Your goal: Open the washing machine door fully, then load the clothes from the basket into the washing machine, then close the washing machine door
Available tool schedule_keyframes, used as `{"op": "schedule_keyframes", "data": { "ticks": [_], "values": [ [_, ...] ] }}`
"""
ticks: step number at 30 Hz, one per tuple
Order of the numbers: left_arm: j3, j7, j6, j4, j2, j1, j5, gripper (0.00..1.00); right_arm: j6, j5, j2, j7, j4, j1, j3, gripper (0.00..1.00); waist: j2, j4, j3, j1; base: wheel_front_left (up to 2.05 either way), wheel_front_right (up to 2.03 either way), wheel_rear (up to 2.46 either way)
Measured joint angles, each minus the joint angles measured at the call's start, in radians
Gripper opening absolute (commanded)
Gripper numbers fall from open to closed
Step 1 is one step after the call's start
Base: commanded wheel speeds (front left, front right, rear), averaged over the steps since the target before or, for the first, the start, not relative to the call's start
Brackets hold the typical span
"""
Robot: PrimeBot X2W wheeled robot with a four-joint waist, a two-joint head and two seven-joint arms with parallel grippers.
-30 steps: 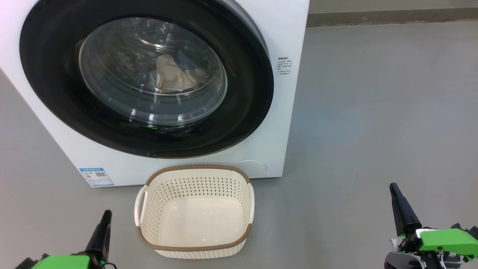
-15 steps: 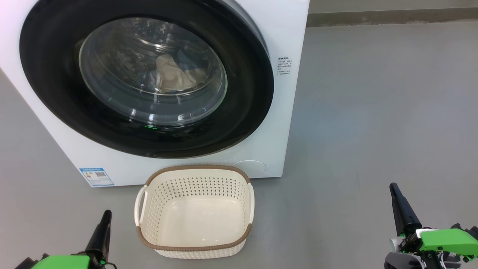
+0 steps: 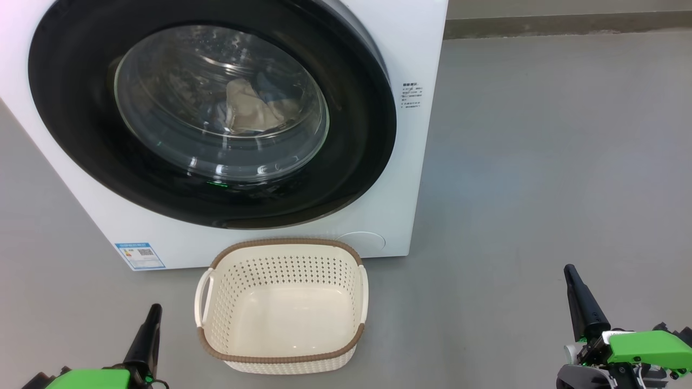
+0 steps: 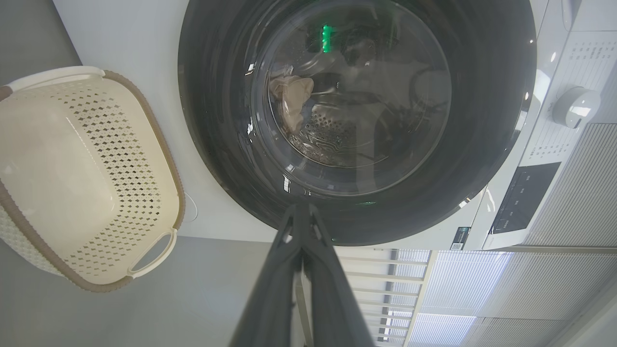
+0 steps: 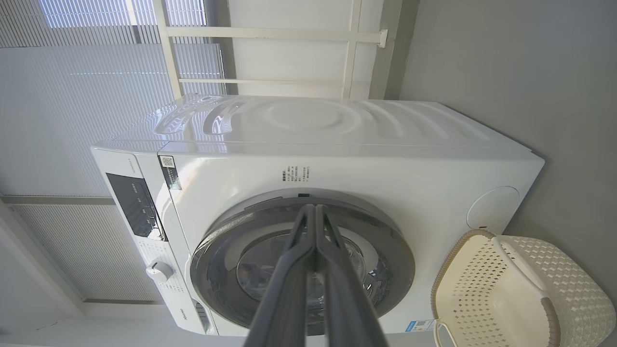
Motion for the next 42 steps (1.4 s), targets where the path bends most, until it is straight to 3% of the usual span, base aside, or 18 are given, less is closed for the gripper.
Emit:
{"op": "schedule_keyframes", "data": {
  "ticks": [42],
  "values": [
    [0.000, 0.000, 0.000, 0.000, 0.000, 0.000, 0.000, 0.00, 0.000, 0.000, 0.000, 0.000, 0.000, 0.000, 0.000, 0.00, 0.0000, 0.000, 0.000, 0.0000, 0.00, 0.00, 0.00]
  ]
}}
